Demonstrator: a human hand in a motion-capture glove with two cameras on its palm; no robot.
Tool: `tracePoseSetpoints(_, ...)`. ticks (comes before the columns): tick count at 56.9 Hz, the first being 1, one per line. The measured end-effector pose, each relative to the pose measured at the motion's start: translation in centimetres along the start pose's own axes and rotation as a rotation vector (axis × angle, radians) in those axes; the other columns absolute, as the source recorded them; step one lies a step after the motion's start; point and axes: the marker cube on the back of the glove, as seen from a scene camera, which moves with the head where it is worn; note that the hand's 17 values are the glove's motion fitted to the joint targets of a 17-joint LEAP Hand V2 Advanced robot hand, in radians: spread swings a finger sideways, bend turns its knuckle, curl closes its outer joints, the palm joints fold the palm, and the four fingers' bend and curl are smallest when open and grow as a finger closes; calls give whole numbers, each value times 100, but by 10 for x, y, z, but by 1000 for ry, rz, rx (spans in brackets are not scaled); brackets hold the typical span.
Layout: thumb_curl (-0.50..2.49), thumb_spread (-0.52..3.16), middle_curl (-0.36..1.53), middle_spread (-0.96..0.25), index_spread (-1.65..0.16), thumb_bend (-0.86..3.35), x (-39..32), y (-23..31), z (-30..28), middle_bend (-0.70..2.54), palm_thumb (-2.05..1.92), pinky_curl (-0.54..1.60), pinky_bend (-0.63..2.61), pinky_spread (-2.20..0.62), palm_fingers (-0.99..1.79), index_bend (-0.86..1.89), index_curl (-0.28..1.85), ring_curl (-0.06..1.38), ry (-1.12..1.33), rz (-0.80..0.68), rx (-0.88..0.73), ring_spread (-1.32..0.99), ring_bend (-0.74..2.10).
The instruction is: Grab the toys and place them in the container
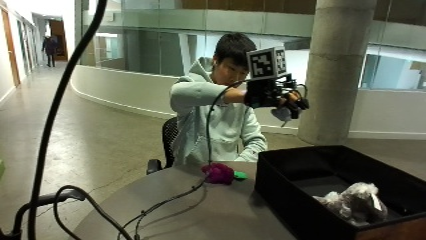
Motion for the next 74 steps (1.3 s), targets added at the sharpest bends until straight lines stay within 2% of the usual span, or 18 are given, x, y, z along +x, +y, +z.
tracePoseSetpoints(1, 56, 128, 40, -27, -17, 10, -1, -9, 3, 46, 73, 32, 45, -8, 38, 91, 53, 26, -6, 8, 5, -34, 31)
tracePoseSetpoints(2, 57, 128, 41, -27, -17, 10, -3, -20, 7, 45, 73, 32, 45, -8, 38, 91, 53, 27, -6, 82, 9, -35, 32)
tracePoseSetpoints(5, 57, 128, 41, -27, -17, 9, -3, -52, 20, 45, 73, 33, 45, -8, 38, 89, 54, 28, 38, 408, -2, -35, 33)
tracePoseSetpoints(7, 57, 129, 42, -27, -17, 9, 0, -67, 29, 44, 73, 33, 46, -9, 37, 88, 54, 28, 73, 533, -28, -36, 34)
tracePoseSetpoints(12, 56, 134, 41, -24, -18, 7, 9, -91, 51, 37, 68, 36, 54, -9, 26, 76, 53, 31, 119, 645, -117, -36, 39)
tracePoseSetpoints(14, 54, 137, 39, -20, -18, 4, 12, -96, 58, 25, 63, 39, 62, -7, 8, 70, 52, 31, 109, 671, -160, -32, 36)
tracePoseSetpoints(19, 51, 136, 34, -10, -19, -1, 18, -100, 63, 10, 56, 42, 77, -4, -24, 38, 44, 30, 84, 671, -200, -23, 30)
tracePoseSetpoints(27, 50, 136, 27, -2, -21, -1, 12, -88, 49, 6, 55, 41, 77, -1, -29, 14, 35, 28, 59, 662, -164, -12, 22)
tracePoseSetpoints(39, 44, 137, 21, 1, -21, -3, 3, -27, 5, 9, 40, 39, 74, 0, -26, 12, 30, 28, 130, 676, -138, -6, 18)
tracePoseSetpoints(43, 42, 137, 21, 0, -21, -3, 12, 5, -6, 11, 36, 39, 72, 1, -24, 12, 29, 28, 138, 695, -119, -5, 18)
tracePoseSetpoints(50, 39, 137, 20, 1, -22, -3, -16, 66, -8, 12, 29, 37, 69, 1, -21, 14, 29, 27, 108, 701, -124, -4, 17)
tracePoseSetpoints(60, 36, 137, 22, 4, -24, -3, -45, 145, 45, 17, 20, 36, 65, 1, -15, 15, 29, 26, 101, 665, -217, 0, 16)
tracePoseSetpoints(74, 33, 135, 26, 4, -24, -2, -77, 200, 185, 20, 11, 36, 67, 1, 0, 13, 27, 29, 20, 737, -263, 2, 30)
